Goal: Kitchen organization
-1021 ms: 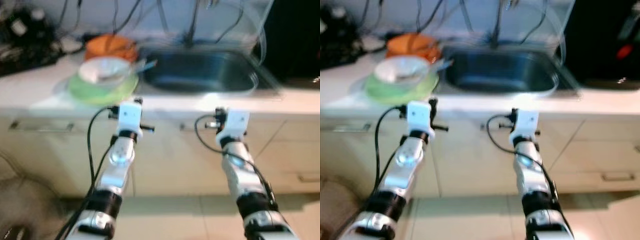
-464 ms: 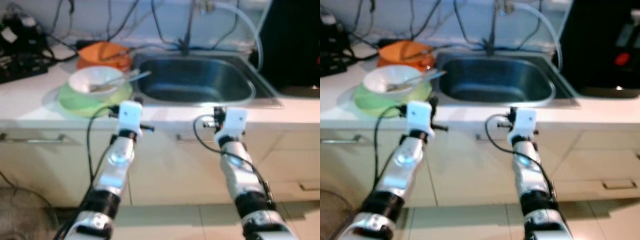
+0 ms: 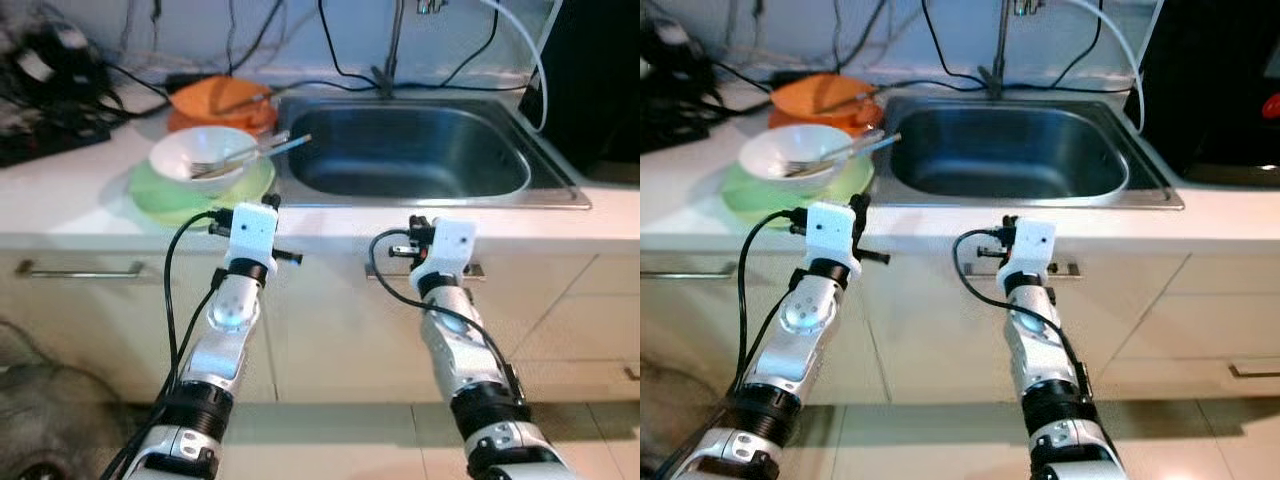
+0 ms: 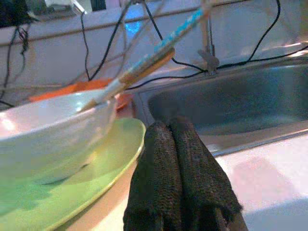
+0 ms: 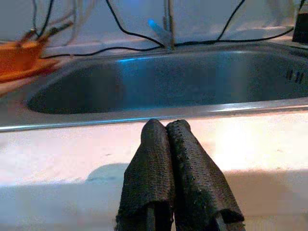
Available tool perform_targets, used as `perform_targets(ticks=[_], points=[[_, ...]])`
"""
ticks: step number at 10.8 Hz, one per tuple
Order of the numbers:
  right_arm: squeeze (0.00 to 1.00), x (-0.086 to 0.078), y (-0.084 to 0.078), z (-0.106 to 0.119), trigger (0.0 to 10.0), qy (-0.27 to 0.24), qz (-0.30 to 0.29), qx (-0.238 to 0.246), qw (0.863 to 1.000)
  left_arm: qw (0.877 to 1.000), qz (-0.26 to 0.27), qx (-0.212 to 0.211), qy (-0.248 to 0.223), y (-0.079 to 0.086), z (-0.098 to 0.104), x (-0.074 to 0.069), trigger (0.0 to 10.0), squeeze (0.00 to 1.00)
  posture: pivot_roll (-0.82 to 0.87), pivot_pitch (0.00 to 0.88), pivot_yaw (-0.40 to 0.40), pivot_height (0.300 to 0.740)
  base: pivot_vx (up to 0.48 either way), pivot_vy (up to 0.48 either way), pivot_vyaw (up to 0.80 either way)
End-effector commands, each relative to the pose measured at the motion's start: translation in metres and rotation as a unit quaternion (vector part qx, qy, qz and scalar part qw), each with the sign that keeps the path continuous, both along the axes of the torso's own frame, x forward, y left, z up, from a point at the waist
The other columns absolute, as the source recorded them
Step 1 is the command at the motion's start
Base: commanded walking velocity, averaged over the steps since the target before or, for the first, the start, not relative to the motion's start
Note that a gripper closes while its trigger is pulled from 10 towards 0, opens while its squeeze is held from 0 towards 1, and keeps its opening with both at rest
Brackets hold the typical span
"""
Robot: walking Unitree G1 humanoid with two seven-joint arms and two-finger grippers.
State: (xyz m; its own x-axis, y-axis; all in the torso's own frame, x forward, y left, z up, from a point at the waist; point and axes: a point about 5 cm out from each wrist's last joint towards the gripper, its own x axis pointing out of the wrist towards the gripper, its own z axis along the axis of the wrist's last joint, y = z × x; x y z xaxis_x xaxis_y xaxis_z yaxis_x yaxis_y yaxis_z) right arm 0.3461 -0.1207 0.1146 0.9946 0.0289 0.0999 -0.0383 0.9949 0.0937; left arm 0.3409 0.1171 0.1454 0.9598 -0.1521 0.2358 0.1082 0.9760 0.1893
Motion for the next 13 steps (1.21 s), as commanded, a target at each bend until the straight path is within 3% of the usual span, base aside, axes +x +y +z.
perform_targets(ticks=[1, 5, 13], points=[[0.00, -0.0007, -0.0003, -0.0028, 10.0, 0.004, -0.005, 0.008, 1.000, 1.000, -0.008, 0.004, -0.005, -0.0013, 0.0049, 0.0011, 10.0, 0.00, 0.06, 0.000, 0.036, 0.740, 0.000, 0.000, 0.00], [0.00, 0.0010, 0.0045, -0.0007, 10.0, -0.002, 0.011, -0.012, 1.000, 1.000, 0.009, 0.001, -0.008, 0.0033, 0.0061, 0.0018, 10.0, 0.00, 0.07, 0.000, 0.010, 0.740, 0.000, 0.000, 0.22], [0.00, 0.0033, -0.0020, 0.0026, 10.0, -0.009, 0.001, -0.013, 1.000, 1.000, 0.014, 0.002, -0.008, 0.0048, 0.0062, 0.0025, 10.0, 0.00, 0.07, 0.000, 0.003, 0.740, 0.242, 0.000, 0.17]])
